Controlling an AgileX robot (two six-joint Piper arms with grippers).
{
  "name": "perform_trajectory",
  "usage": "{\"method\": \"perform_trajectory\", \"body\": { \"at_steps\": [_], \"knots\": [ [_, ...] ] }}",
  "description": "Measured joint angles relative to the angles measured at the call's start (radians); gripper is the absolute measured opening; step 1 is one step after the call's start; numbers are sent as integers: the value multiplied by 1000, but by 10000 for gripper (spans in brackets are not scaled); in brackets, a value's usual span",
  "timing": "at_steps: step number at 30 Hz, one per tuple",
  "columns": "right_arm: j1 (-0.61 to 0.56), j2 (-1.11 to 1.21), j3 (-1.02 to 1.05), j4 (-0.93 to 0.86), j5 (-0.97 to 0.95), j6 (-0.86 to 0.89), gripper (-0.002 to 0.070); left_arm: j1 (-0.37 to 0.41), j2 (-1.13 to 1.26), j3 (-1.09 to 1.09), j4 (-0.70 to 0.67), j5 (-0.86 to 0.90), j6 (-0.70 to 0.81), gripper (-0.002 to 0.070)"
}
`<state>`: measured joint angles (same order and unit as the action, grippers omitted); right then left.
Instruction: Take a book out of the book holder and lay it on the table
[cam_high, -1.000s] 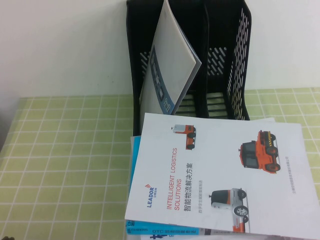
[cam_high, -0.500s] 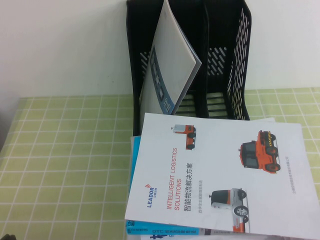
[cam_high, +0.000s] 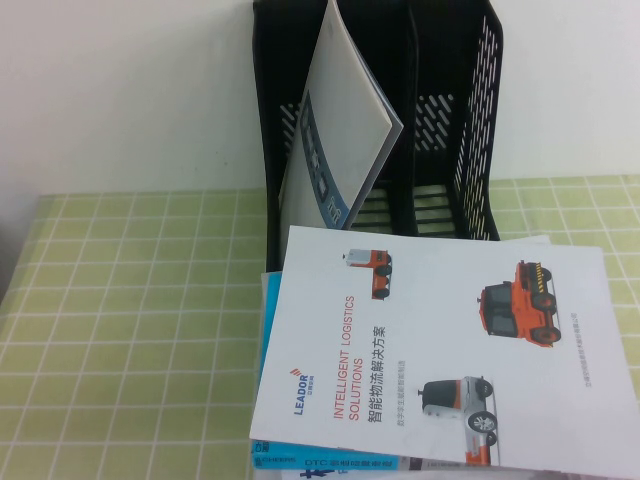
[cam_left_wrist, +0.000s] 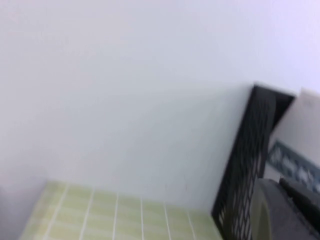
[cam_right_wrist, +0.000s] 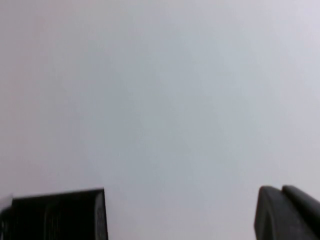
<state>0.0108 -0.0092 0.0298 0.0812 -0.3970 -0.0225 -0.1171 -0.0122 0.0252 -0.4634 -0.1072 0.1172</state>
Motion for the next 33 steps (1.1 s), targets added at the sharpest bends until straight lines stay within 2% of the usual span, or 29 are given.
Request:
{"method": "perform_trajectory", "body": {
  "at_steps": [3, 10, 13, 17, 22, 28, 33],
  "knots": [
    [0, 0, 0, 2, -116, 47, -2, 0, 0, 0, -11, -86, -26, -3],
    [0, 0, -6, 3, -445, 226, -2, 0, 0, 0, -30, -335, -337, -3],
    [0, -1, -62, 4, -416, 301, -2, 0, 0, 0, -9, -478, -434, -3],
    [0, -1, -209, 4, -294, 338, -2, 0, -1, -30, 50, -589, -430, -3],
    [0, 6, -471, 9, -101, 341, -2, 0, 34, -257, 69, -445, -334, -3],
    [0, 141, -771, -63, 248, 322, -2, 0, 244, -588, 87, -74, -242, -3],
    [0, 299, -894, -141, 508, 287, -2, 0, 445, -781, 108, 244, -221, -3]
  ]
}}
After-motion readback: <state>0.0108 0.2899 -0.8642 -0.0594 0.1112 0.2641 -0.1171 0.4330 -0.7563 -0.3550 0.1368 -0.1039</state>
